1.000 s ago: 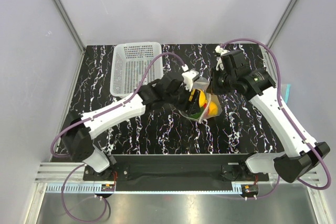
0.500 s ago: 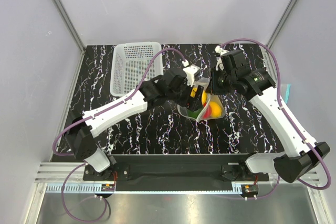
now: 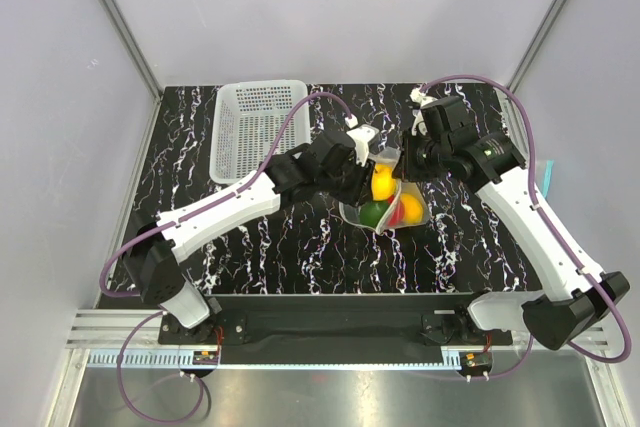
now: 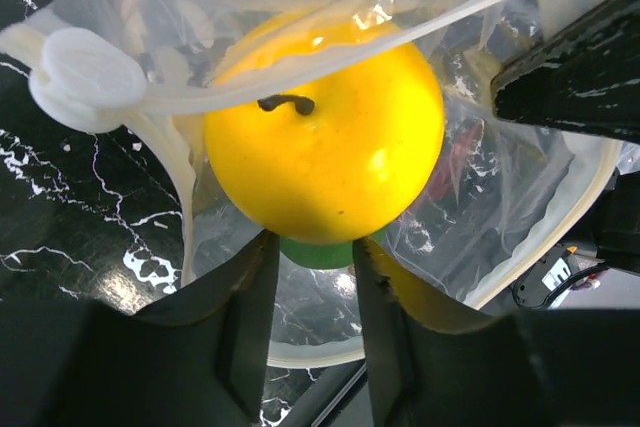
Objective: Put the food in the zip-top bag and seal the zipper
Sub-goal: Place the fake fruit in the zipper food storage bag, then adjust the zipper food storage bag at the center of the board.
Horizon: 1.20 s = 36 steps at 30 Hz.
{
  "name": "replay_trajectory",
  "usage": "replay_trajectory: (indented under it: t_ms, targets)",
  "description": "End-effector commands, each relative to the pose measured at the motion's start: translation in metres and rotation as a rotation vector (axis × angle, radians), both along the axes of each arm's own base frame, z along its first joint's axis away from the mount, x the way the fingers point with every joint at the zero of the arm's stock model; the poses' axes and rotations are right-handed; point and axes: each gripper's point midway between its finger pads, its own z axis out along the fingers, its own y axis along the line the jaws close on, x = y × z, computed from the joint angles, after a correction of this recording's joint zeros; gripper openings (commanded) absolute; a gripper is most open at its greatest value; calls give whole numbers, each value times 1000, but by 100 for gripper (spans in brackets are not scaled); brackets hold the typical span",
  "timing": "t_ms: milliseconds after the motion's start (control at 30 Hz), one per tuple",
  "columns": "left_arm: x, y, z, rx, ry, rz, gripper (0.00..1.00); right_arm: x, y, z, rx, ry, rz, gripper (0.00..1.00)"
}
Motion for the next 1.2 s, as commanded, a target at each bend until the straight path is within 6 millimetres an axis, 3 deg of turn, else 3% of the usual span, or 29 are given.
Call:
replay_trajectory:
  t_ms: [0, 200, 433, 567, 600, 800, 967, 1167]
  targets:
    - [0, -13, 37, -125, -51, -14, 35, 1, 6, 20, 59, -68, 13, 0]
    - [20, -22, 27, -130, -73, 51, 20, -1, 8, 20, 74, -66, 18, 0]
    - [28, -30, 20, -121, -75, 68, 18, -1, 9, 20, 81, -69, 17, 0]
    - [16, -13, 24, -108, -70, 60, 25, -2, 3, 21, 64, -88, 1, 0]
    - [9, -4, 37, -119, -87, 54, 29, -2, 2, 20, 59, -89, -3, 0]
    - [-22, 39, 66, -137, -124, 53, 48, -1, 1, 16, 53, -84, -6, 0]
    - [-26, 76, 43, -69, -120, 152, 65, -2, 2, 16, 61, -84, -2, 0]
    - [-28, 66, 3, -30, -33, 139, 82, 0, 3, 15, 58, -81, -3, 0]
